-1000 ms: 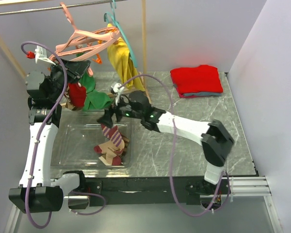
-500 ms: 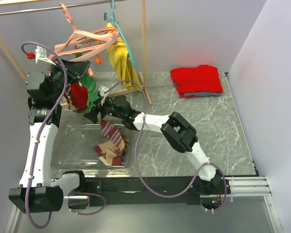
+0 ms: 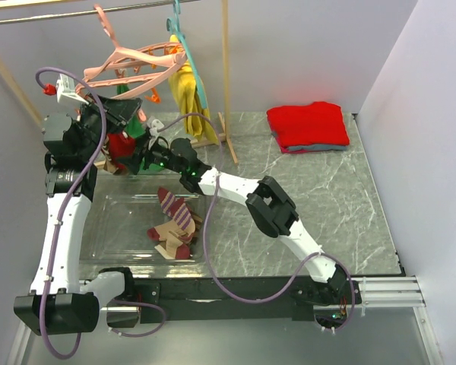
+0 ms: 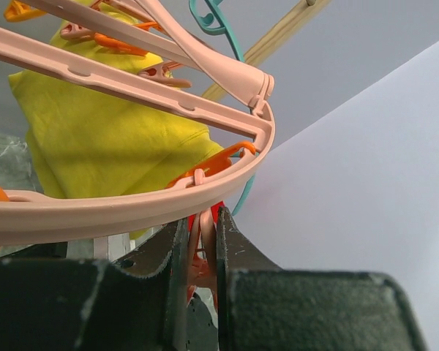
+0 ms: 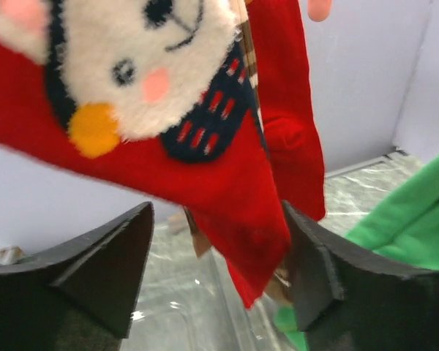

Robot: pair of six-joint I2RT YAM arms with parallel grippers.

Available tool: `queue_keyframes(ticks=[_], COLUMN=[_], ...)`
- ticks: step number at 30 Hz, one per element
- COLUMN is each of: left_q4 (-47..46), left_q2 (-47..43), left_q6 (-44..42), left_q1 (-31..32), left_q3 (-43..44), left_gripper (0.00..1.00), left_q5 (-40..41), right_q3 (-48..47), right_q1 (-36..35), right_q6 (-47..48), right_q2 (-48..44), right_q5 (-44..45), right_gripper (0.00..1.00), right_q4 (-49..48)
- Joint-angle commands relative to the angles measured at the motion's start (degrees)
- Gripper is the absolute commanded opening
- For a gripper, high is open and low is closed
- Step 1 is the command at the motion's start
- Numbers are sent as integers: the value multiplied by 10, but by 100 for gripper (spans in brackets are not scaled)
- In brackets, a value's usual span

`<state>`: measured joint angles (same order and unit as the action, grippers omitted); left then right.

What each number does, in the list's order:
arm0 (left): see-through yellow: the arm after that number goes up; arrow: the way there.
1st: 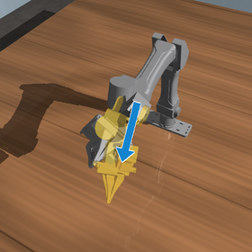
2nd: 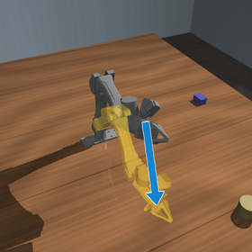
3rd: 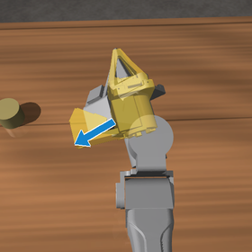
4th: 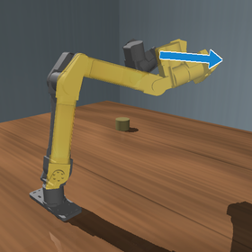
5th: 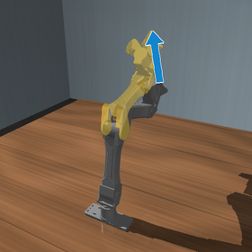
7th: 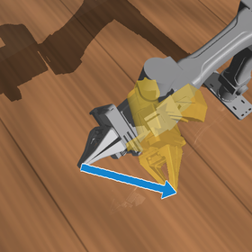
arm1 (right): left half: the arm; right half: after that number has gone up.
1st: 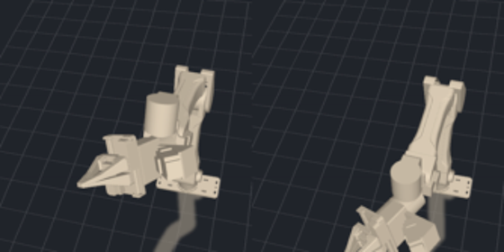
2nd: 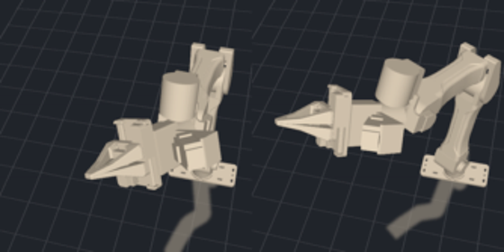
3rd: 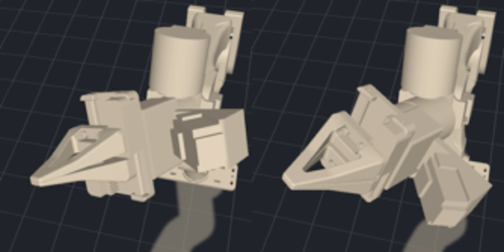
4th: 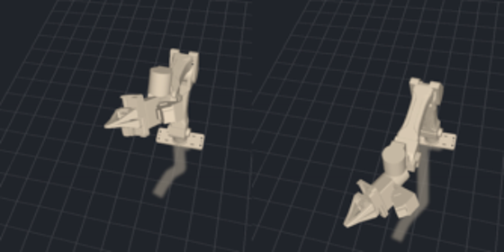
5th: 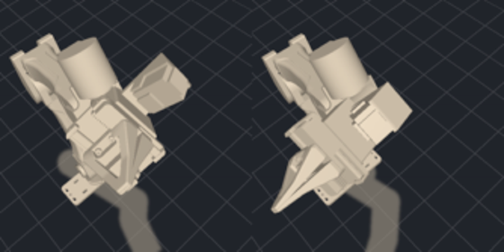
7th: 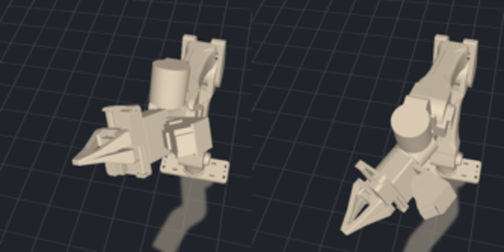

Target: Remove the socks clipped to the hanger

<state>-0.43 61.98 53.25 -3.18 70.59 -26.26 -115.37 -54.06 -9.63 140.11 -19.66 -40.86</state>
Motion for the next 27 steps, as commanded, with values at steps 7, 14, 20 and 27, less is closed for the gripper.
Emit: queue_keyframes(ticks=[7, 14, 20, 27], left_q4=[-2, -5, 18, 33], left_q2=[-17, -12, -12, -44], left_q6=[-28, -29, -33, -27], left_q1=[1, 0, 1, 0], left_q3=[18, -4, -3, 2], left_gripper=[15, 33, 60, 85], left_q5=[12, 25, 33, -12], right_q3=[-37, 152, 154, 176], right_q1=[-4, -5, -3, -2], right_q6=[-79, -130, -202, -202], right_q2=[-2, -145, -186, -217], right_q5=[-43, -89, -151, -177], right_gripper=[19, 2, 0, 0], right_q4=[-43, -65, 11, 71])
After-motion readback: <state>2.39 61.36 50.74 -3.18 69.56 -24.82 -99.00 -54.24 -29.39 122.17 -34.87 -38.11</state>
